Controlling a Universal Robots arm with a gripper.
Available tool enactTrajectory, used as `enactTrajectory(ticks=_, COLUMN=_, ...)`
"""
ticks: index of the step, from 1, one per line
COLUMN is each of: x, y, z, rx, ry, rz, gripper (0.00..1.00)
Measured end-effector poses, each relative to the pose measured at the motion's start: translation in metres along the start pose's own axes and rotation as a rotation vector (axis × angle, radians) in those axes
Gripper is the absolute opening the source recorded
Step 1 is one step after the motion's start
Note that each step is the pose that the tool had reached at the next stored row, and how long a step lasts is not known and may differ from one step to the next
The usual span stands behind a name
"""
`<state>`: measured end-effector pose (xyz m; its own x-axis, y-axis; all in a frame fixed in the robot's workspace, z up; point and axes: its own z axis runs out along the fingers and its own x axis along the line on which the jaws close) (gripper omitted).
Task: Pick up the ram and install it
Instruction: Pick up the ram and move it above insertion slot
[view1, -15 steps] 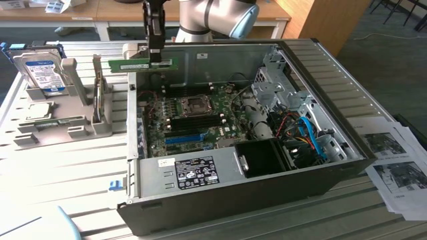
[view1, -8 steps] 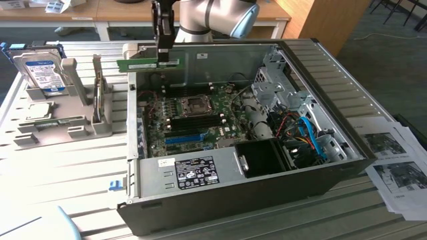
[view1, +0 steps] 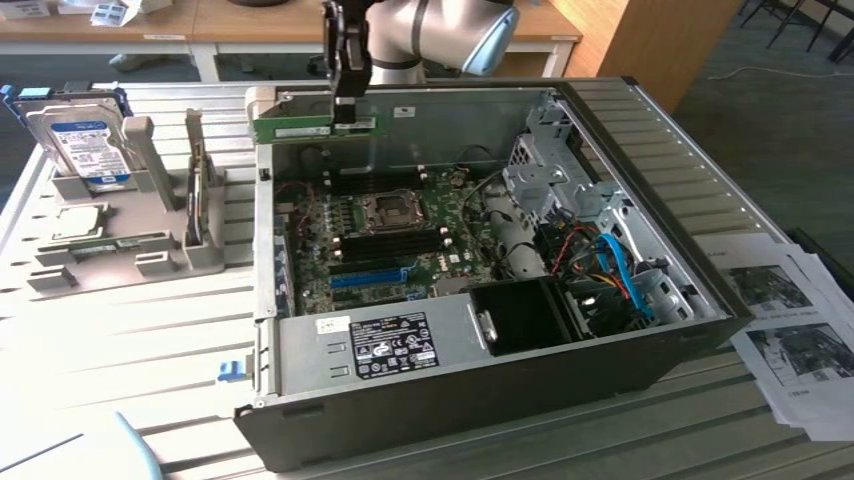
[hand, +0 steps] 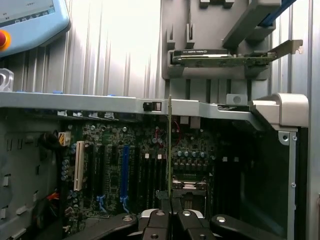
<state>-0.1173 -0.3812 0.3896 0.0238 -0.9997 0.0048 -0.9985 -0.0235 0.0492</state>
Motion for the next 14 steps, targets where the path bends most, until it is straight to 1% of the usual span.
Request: enactTrajectory(ticks=14, x=0.001, y=-0.0282, z=-0.0014, rx=0.0000, ry=0.0000, rz=0.000, gripper=0.11)
